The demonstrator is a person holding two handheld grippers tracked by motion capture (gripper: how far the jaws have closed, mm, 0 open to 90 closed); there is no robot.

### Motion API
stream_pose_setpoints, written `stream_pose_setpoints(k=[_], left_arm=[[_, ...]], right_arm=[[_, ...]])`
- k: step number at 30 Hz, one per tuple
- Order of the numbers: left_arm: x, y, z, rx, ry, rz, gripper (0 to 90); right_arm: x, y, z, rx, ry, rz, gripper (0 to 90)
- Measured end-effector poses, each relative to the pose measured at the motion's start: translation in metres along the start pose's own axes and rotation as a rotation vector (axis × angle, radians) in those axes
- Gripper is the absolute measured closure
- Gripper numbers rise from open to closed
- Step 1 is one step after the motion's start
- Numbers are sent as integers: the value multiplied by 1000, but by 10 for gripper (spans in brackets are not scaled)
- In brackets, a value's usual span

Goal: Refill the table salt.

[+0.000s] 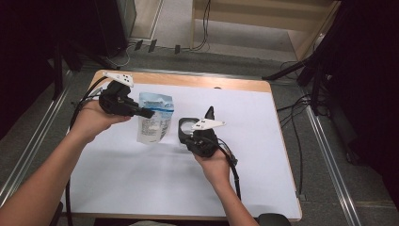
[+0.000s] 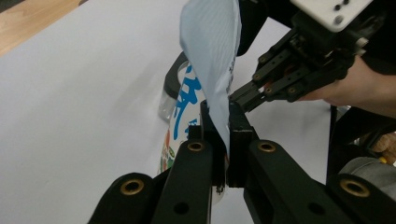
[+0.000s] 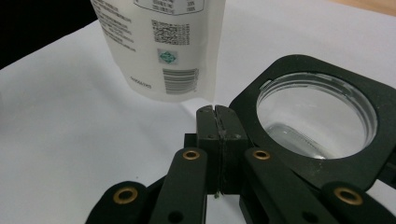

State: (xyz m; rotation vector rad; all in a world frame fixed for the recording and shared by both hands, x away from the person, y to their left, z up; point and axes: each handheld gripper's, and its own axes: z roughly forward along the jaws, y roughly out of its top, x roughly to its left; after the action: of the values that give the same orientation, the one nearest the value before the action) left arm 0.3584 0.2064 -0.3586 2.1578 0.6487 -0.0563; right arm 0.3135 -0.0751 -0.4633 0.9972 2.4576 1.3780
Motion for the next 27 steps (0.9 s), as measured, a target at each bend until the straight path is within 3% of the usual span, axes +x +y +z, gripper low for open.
stream_pose_setpoints(k=[3, 13, 27], left_arm=[[-5, 5, 2, 8, -17, -10, 900], [-13, 12, 15, 50, -7, -3, 900], [-20, 12, -6, 57, -2, 14, 900]], right_arm=[[0, 0, 1, 5, -3, -8, 900], [4, 0, 12, -26, -32, -3, 900], [15, 6, 17, -95, -97, -12, 900]])
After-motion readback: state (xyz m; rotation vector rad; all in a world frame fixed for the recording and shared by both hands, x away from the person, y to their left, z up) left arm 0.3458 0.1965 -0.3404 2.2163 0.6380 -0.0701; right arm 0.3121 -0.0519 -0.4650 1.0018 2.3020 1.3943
